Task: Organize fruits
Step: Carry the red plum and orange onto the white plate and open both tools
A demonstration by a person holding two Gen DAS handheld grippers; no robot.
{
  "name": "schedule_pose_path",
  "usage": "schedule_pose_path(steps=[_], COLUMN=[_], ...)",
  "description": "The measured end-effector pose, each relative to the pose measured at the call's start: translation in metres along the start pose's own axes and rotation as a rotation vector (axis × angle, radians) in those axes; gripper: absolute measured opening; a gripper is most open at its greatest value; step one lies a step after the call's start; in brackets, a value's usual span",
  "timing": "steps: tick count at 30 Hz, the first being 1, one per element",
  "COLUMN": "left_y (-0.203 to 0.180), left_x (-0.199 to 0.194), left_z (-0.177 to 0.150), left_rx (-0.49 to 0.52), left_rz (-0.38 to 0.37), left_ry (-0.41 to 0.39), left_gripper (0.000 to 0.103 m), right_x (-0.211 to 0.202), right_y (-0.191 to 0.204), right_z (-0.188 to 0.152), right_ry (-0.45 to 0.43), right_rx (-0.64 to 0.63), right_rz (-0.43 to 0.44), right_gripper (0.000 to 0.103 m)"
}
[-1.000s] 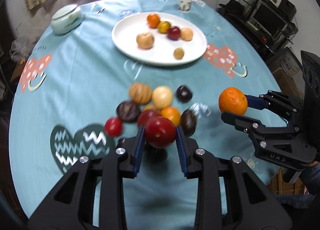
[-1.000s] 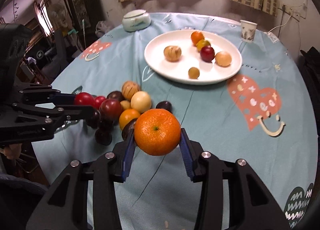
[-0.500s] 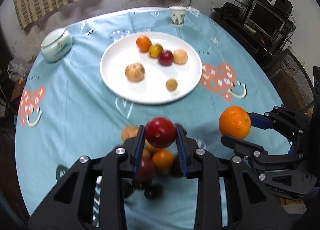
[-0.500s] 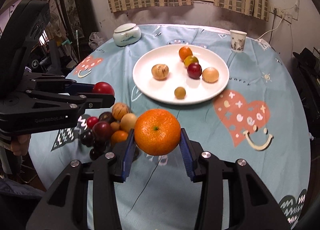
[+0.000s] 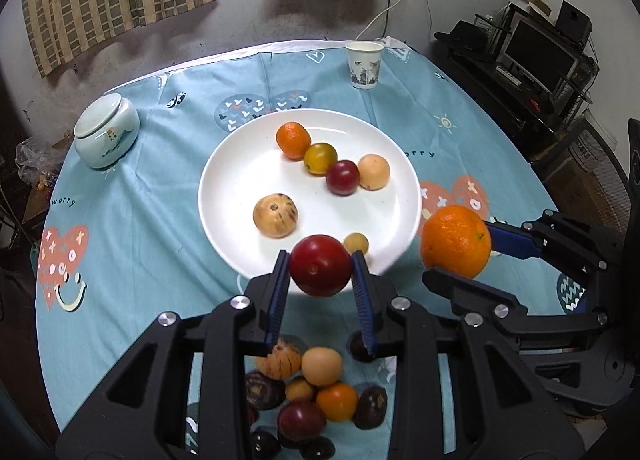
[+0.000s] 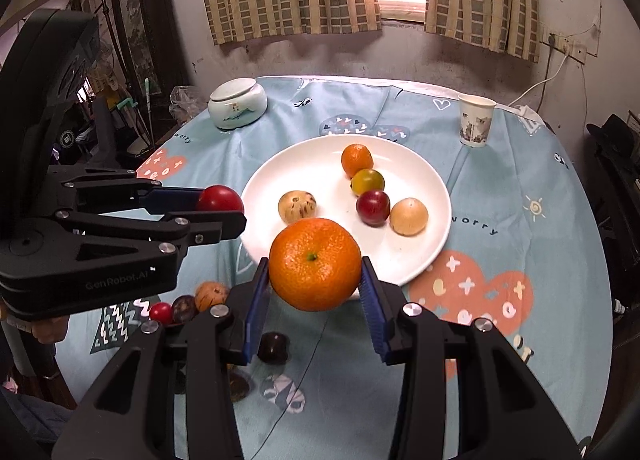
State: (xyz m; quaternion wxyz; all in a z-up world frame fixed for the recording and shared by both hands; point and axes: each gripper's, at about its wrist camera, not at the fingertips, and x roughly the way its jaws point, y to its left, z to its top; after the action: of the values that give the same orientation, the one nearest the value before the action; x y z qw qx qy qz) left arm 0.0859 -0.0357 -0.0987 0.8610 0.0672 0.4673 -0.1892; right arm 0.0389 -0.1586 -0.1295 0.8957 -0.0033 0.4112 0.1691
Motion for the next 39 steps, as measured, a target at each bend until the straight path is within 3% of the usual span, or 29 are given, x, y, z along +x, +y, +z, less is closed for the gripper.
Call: schedule_pose_path(steps=[18,28,31,34,35,37,39], left_y=[0.04,0.048,0.051,0.054,0.054,0.056,0.057], left_x=[0.088,0.124,0.13,0.13,0.129,0.127,0.121], left_z=[0.052,0.068,0.068,0.068,0.069,0.069,0.069], left_rx=[-0.047,-0.045,-0.046,-0.052,-0.055,-0.062,-0.067], left_rz=[0.053,0.067,0.07,0.071,0.072,0.077,0.079], left_ry=[0.075,0.098,0.101,0.1,0.098,0.093,0.086], left_gripper=[0.031,0.032,0.034,0.043,0.045,0.046,0.051], right_x=[0.084,0.121,0.127,0.129,0.128,0.122,0.114], right_y=[-0.047,-0.05,-0.048,-0.049,-0.049,-0.051,-0.052], right_z=[0.043,0.06,0.061,0.061,0.061,0.061,0.062], right_ry=[0.054,0.076,0.09,0.098,0.089,0.065,0.041], right_rx=[0.06,0.024,0.0,0.004,0.007,0.016,0.019], right_rz=[-0.012,0.019,0.036,0.015,0.015,-0.003,-0.001], right_gripper=[0.044,0.044,0.045,0.046,0.049,0.066,0.069])
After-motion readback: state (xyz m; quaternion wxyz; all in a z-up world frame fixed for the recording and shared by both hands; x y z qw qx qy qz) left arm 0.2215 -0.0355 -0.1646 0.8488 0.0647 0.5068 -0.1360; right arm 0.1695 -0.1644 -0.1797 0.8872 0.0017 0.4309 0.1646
